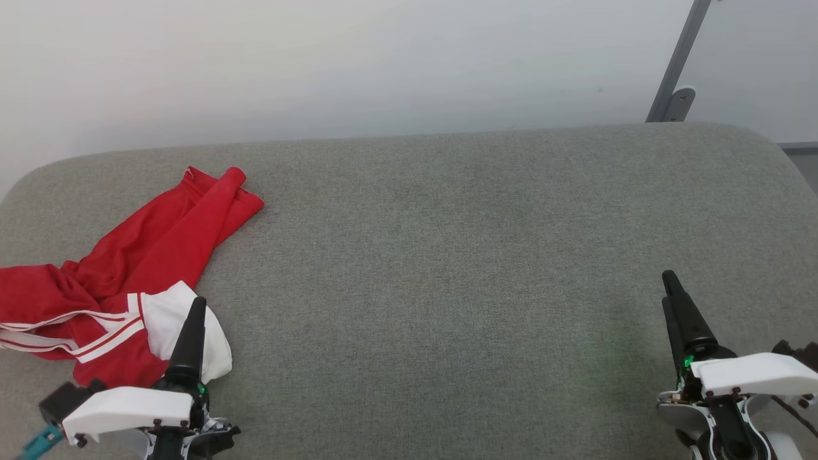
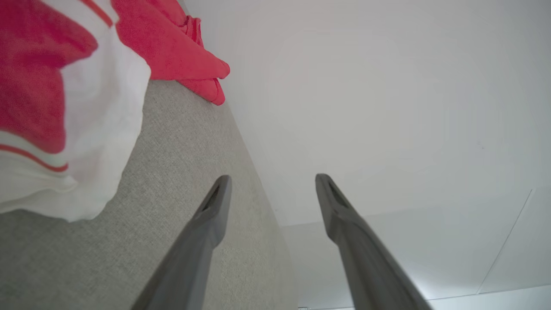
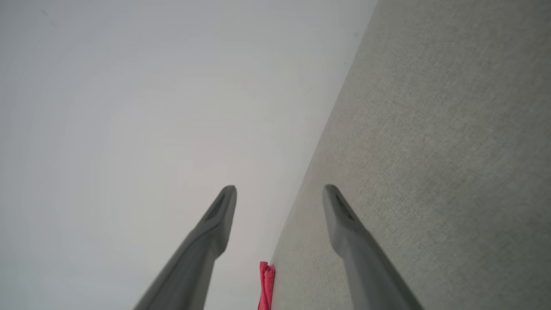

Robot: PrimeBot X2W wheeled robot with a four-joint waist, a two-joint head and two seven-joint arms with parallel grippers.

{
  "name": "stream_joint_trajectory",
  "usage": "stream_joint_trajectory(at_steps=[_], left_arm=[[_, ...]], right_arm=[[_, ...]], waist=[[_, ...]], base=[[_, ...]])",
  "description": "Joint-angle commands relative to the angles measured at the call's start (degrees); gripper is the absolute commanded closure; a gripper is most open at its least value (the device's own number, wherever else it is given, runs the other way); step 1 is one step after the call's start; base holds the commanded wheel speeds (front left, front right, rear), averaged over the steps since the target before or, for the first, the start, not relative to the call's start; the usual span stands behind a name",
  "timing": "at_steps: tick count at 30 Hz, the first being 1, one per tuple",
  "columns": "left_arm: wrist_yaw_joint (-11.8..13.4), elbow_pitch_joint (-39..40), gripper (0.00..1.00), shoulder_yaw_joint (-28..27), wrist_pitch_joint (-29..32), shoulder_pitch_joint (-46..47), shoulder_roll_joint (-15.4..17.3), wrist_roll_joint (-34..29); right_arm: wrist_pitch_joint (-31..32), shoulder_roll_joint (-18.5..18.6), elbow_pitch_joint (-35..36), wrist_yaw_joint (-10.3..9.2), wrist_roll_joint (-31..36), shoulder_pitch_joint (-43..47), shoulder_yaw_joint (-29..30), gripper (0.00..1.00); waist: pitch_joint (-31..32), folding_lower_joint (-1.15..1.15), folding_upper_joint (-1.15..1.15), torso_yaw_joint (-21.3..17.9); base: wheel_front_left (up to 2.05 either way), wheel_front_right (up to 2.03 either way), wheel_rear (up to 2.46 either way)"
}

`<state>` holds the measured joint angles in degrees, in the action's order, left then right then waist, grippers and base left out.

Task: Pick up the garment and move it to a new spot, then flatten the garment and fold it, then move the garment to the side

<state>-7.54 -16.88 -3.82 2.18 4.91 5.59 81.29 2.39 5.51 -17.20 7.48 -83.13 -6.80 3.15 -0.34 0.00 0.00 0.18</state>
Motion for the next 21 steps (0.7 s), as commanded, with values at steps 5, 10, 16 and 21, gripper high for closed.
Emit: stream_joint_trajectory(at_steps=[5, 10, 16, 21], left_arm=[[0.4, 1.7, 0.0, 0.1, -1.7, 1.8, 0.9, -9.9], [0.9, 1.7, 0.0, 0.3, -2.9, 1.5, 1.2, -16.8], [1.8, 1.9, 0.0, 1.1, -4.2, 1.5, 2.0, -24.6], [2.6, 2.0, 0.0, 1.8, -5.2, 1.5, 2.7, -29.8]], right_arm=[[-1.9, 1.4, -0.1, 0.01, 9.0, -3.0, -0.6, 0.0], [-3.1, 1.2, -0.7, 0.01, 16.1, -3.7, -0.2, 0.0], [-4.4, 1.2, -1.8, 0.01, 24.9, -4.6, 0.1, 0.0], [-5.4, 1.3, -2.2, 0.01, 32.3, -5.4, -0.2, 0.0]], waist=[[-0.1, 0.0, 0.0, 0.1], [-0.2, 0.0, 0.0, 0.1], [-0.4, 0.0, 0.0, 0.0], [-0.6, 0.0, 0.0, 0.0]], base=[[0.0, 0.0, 0.0], [0.0, 0.0, 0.0], [0.0, 0.0, 0.0], [0.0, 0.0, 0.0]])
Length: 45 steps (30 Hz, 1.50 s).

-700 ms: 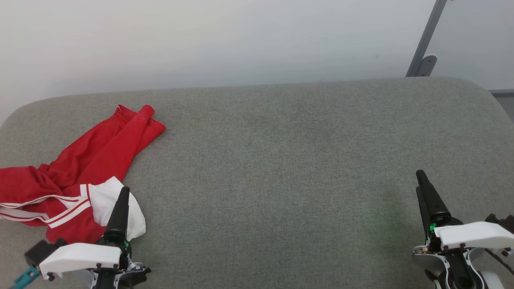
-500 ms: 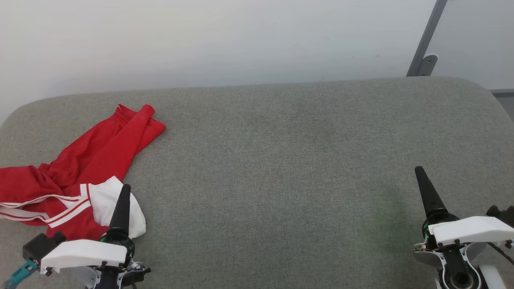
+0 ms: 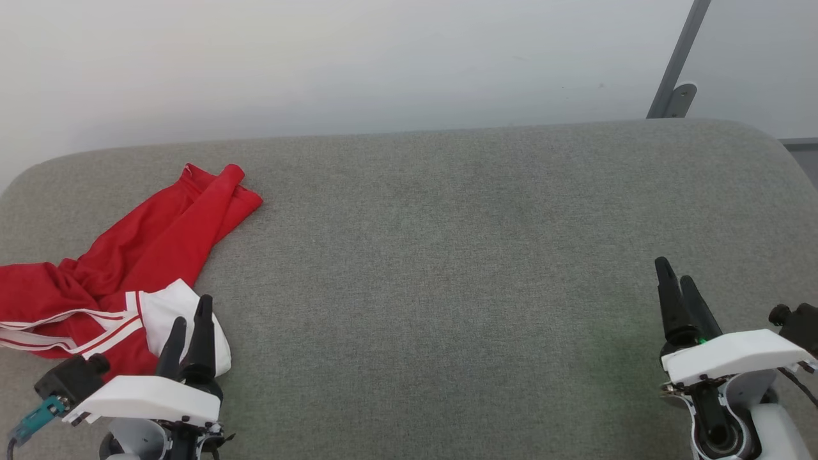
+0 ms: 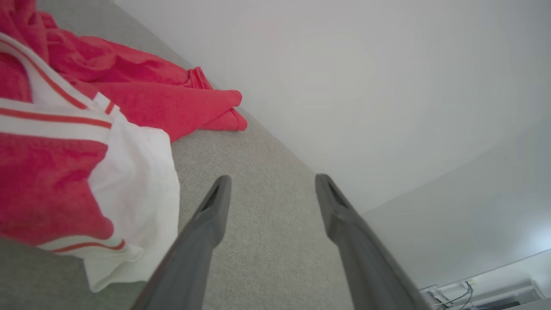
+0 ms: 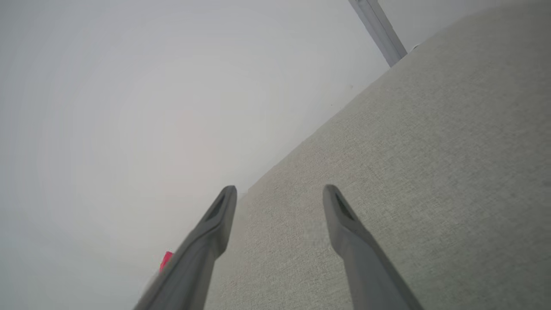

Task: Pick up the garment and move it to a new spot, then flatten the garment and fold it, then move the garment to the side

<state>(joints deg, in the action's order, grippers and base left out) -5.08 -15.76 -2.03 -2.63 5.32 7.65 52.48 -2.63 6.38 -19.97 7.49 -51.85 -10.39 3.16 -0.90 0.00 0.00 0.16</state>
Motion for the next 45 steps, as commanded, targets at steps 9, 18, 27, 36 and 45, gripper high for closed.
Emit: stream_joint_trajectory(at_steps=[9, 18, 27, 36, 45], left_arm=[[1.3, 0.9, 0.0, 1.8, -2.2, 1.1, 1.9, -9.0], [2.4, 0.4, 0.0, 3.3, -3.8, 1.1, 3.2, -15.6], [2.5, -0.3, 0.0, 4.1, -5.3, 1.0, 4.0, -20.9], [2.0, -1.3, 0.0, 3.9, -6.7, 0.9, 4.0, -25.2], [1.5, -2.0, 0.0, 3.3, -7.8, 0.4, 4.0, -29.5]], right_arm=[[-2.2, 0.3, 0.1, 0.0, 12.7, -2.7, 0.2, 0.0], [-3.8, 0.2, -0.7, 0.0, 21.3, -3.6, 0.5, 0.0], [-5.3, 0.1, -1.3, 0.0, 28.4, -4.1, 0.3, 0.0], [-6.7, -0.2, -1.6, 0.0, 33.4, -4.1, 0.3, 0.0], [-7.8, -0.4, -1.5, 0.0, 36.9, -4.1, 0.5, 0.0]], waist=[[-0.2, 0.0, 0.0, 0.0], [-0.4, 0.0, 0.0, -0.1], [-0.7, 0.0, 0.0, -0.2], [-0.8, 0.0, 0.0, -0.3], [-1.0, 0.0, 0.0, -0.4]], base=[[0.0, 0.0, 0.0], [0.0, 0.0, 0.0], [0.0, 0.0, 0.0], [0.0, 0.0, 0.0], [0.0, 0.0, 0.0]])
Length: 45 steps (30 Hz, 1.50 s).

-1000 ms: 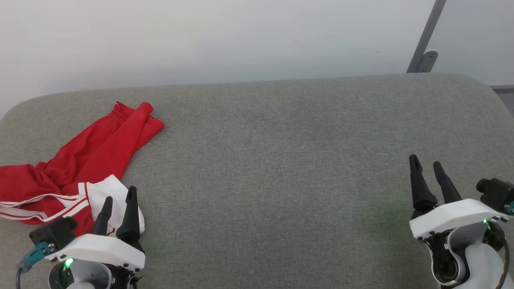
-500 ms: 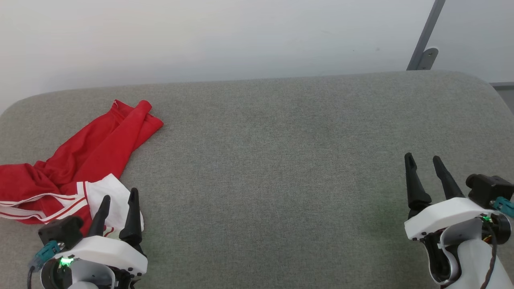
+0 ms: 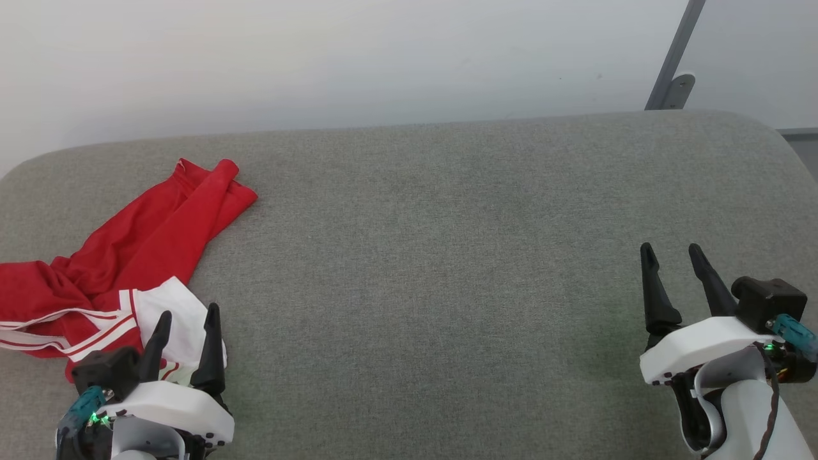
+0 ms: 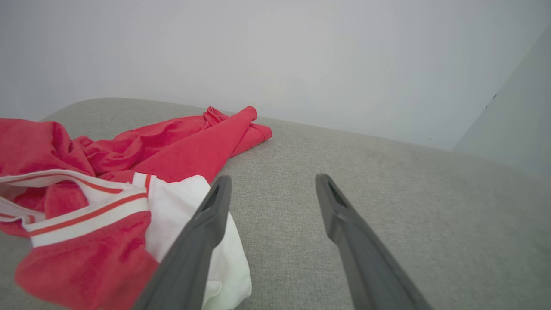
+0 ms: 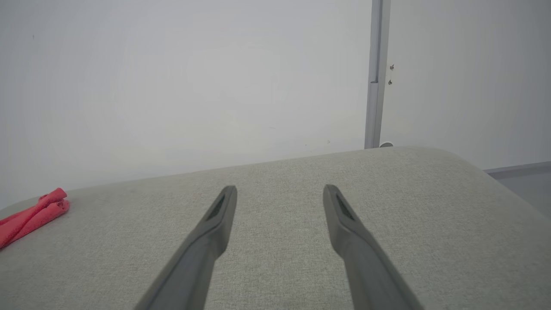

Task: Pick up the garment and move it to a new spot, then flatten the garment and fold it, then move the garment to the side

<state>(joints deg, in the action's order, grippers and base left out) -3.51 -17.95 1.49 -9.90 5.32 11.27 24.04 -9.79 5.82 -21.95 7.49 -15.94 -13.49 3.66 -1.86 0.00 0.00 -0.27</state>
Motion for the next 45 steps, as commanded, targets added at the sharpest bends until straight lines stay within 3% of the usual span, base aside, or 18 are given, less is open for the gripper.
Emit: stream_joint_trajectory(at_steps=[1, 30, 37, 45], left_arm=[[-0.2, 0.1, 0.0, -0.3, -0.6, 0.4, 0.4, -1.6], [-3.2, -3.0, 0.0, -3.7, -4.1, 1.4, -1.4, -13.6], [-3.5, -4.2, 0.0, -4.7, -4.7, 1.8, -2.3, -15.7], [-2.5, -3.3, 0.0, -7.9, -5.4, -0.5, -4.3, -19.0]], right_arm=[[-0.8, 0.2, 0.5, 0.0, 1.5, -1.0, 0.0, 0.0], [-4.2, 0.5, -1.5, -0.01, 11.2, -2.5, 0.9, 0.0], [-4.8, 0.0, -1.6, 0.0, 13.2, -1.6, -0.3, 0.0], [-5.5, -1.3, -3.0, -0.01, 14.4, -1.7, -6.3, 0.0]], waist=[[-0.1, 0.0, 0.0, 0.0], [-1.2, 0.0, 0.0, 1.0], [-1.5, 0.0, 0.0, 5.3], [-0.8, 0.0, 0.0, 17.3]], base=[[0.0, 0.0, 0.0], [0.0, 0.0, 0.0], [0.0, 0.0, 0.0], [0.0, 0.0, 0.0]])
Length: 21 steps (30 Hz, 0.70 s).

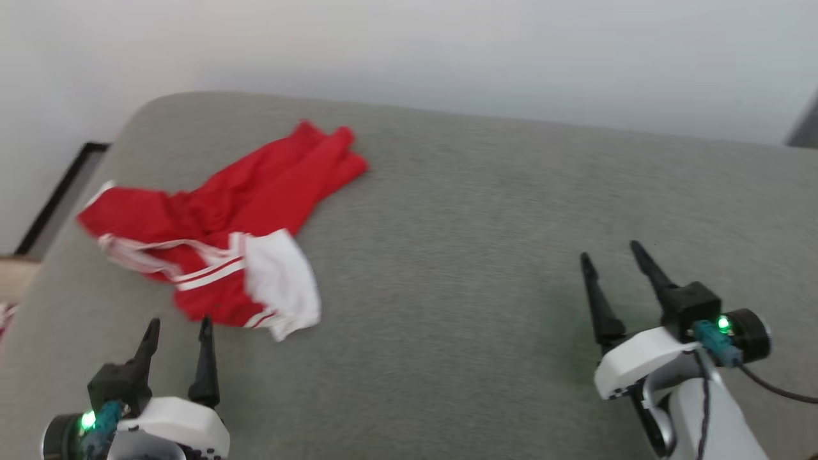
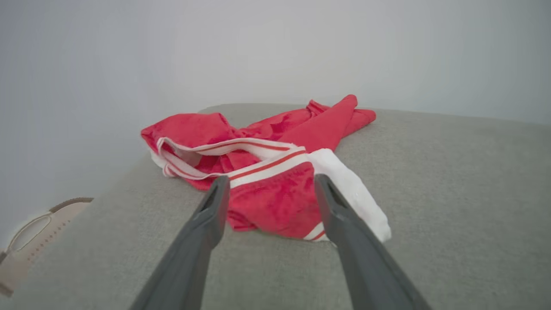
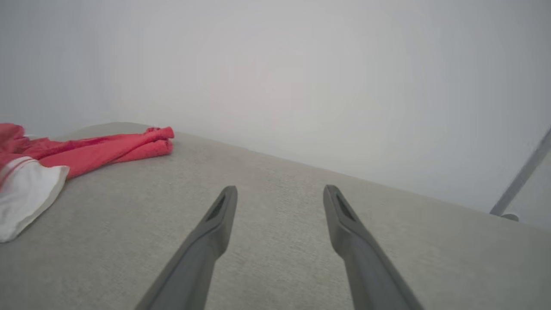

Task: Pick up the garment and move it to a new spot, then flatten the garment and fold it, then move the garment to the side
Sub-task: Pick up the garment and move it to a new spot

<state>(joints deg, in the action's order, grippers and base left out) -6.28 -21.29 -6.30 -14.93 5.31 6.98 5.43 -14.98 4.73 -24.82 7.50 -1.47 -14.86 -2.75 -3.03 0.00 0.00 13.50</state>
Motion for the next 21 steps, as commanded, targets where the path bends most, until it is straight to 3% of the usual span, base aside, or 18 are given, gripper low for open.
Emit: stream_joint_trajectory(at_steps=[1, 11, 21], left_arm=[[0.3, 0.4, 0.0, -0.3, -0.4, -0.7, -0.2, -0.6], [1.2, 2.4, 0.0, -2.7, -0.4, -3.7, -2.5, -0.6], [1.1, 4.9, 0.0, -4.3, -0.4, -5.5, -3.6, 0.5]], right_arm=[[-0.3, -0.3, -0.3, -0.02, -0.4, -0.4, -0.5, 0.0], [-0.3, -1.4, -1.8, -0.03, -2.7, -0.4, -6.7, 0.0], [-0.3, -1.6, -3.0, -0.03, -4.0, -2.8, -9.7, 0.0]], waist=[[0.5, 0.0, 0.0, 4.9], [1.6, 0.0, 0.0, 15.7], [0.3, 0.0, 0.0, 16.3]], base=[[0.0, 0.0, 0.0], [0.0, 0.0, 0.0], [0.0, 0.0, 0.0]])
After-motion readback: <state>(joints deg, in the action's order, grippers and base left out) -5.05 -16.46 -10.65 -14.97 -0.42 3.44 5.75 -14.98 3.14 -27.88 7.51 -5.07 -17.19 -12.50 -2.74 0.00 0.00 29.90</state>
